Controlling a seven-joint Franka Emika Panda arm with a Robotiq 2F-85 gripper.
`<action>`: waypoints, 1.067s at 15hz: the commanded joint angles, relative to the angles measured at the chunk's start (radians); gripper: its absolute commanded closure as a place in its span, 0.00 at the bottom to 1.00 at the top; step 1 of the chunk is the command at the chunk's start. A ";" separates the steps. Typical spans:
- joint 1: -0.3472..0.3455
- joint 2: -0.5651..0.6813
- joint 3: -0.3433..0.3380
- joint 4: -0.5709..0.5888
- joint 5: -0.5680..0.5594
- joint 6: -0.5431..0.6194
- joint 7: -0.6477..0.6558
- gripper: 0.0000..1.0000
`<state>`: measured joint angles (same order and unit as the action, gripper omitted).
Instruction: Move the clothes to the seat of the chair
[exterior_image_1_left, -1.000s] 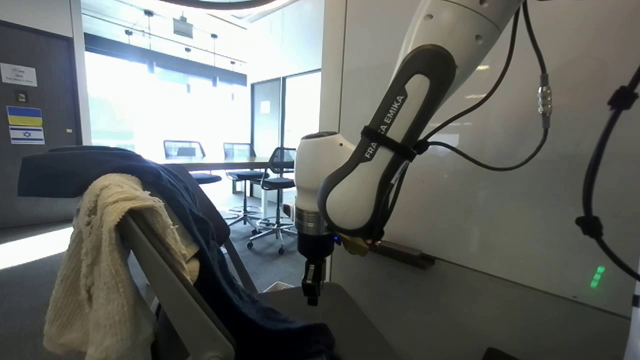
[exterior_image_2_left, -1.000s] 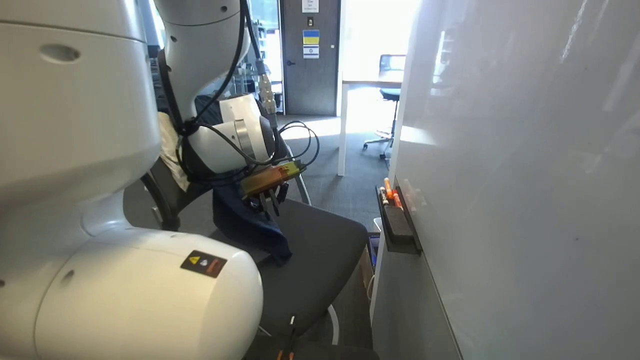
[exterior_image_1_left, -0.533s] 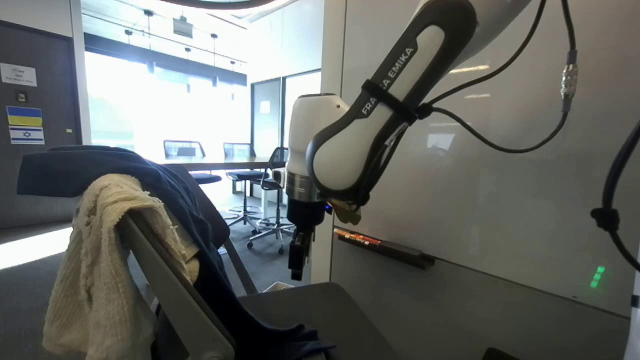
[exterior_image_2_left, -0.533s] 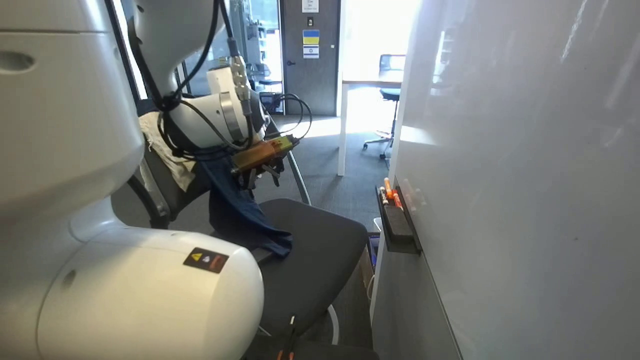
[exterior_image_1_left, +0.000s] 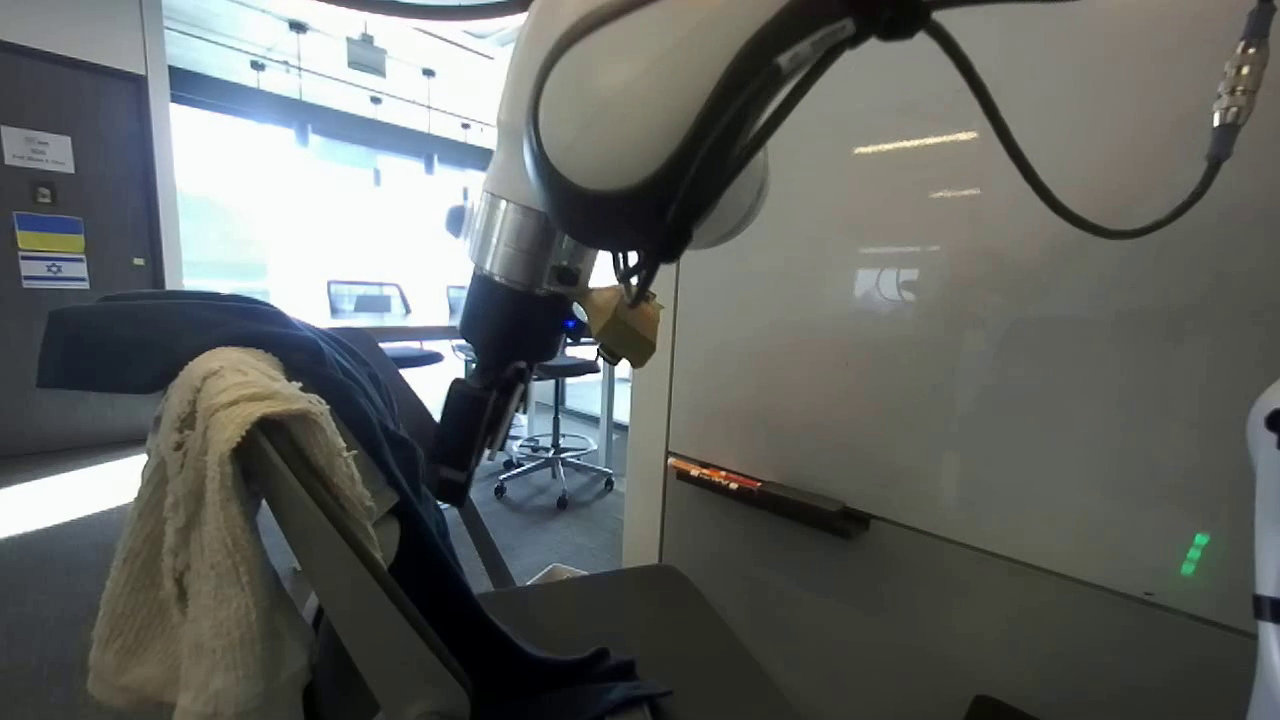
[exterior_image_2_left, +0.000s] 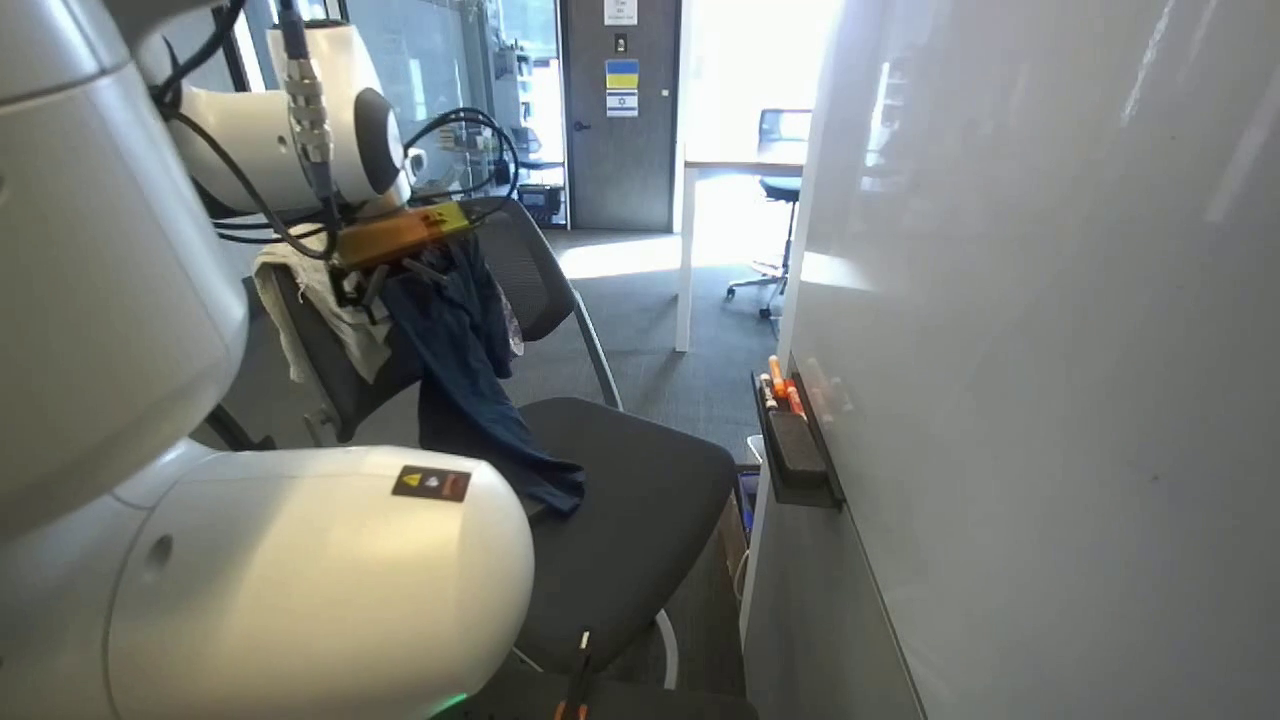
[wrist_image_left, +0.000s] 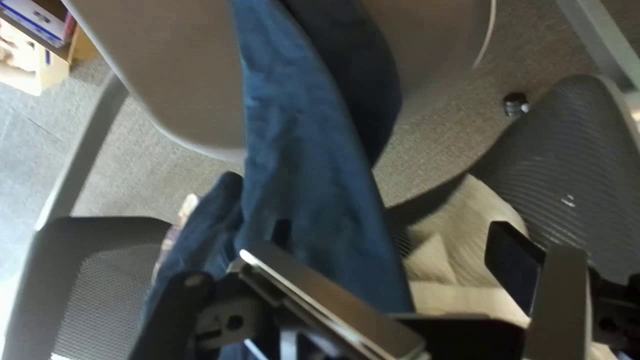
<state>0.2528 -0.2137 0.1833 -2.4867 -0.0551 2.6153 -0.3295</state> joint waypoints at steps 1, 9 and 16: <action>0.130 -0.035 -0.036 0.039 0.214 -0.011 -0.217 0.00; 0.157 -0.040 -0.042 0.041 0.281 -0.024 -0.318 0.00; 0.189 -0.001 -0.060 0.045 0.382 0.059 -0.390 0.00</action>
<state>0.4196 -0.2441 0.1345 -2.4639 0.2658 2.6203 -0.6587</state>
